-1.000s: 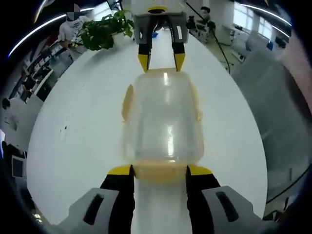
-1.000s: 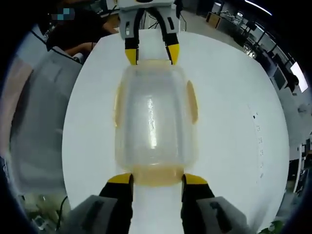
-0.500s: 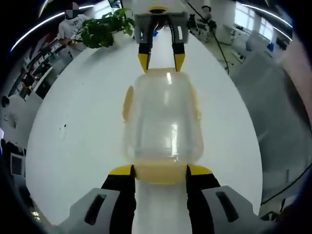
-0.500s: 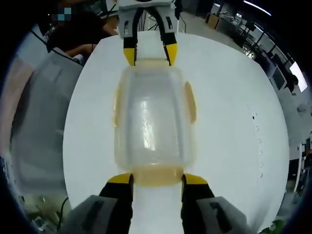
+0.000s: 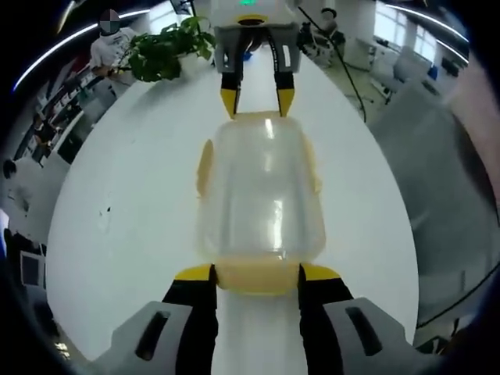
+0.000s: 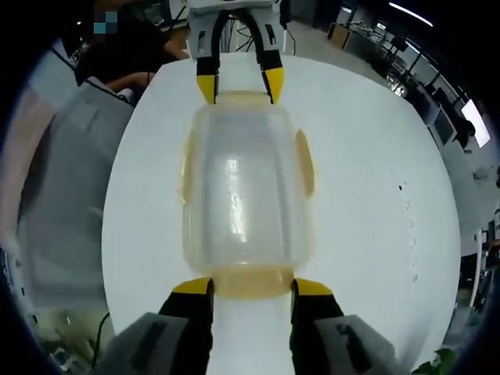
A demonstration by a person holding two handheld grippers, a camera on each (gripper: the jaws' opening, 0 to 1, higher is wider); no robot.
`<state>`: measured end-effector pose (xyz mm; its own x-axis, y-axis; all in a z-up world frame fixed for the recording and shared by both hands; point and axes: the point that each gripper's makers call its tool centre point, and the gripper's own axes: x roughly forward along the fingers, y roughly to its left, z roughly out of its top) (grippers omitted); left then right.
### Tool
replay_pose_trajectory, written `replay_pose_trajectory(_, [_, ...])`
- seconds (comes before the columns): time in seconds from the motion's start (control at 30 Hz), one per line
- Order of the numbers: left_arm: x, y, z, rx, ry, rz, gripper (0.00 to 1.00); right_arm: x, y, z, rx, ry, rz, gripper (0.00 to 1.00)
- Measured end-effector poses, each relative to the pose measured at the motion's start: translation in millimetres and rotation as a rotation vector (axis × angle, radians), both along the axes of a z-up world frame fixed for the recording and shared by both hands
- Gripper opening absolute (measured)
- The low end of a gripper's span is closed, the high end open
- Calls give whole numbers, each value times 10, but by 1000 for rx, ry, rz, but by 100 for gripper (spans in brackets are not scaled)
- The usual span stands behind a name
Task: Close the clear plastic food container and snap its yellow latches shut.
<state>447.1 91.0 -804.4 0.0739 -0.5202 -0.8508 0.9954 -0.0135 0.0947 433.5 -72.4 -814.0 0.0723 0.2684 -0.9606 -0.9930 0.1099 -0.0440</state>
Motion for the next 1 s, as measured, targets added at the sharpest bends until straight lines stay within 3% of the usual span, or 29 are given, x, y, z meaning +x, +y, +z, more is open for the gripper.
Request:
replay_pose_trajectory(0.27, [5,-107,-1,-2,-4,1,38,4,-110,23,-21,-3,10,36])
replay_pose_trajectory(1.0, [-65,-141,-141,33,19,17,38,-38,-150,-79,-28,-18,11,36])
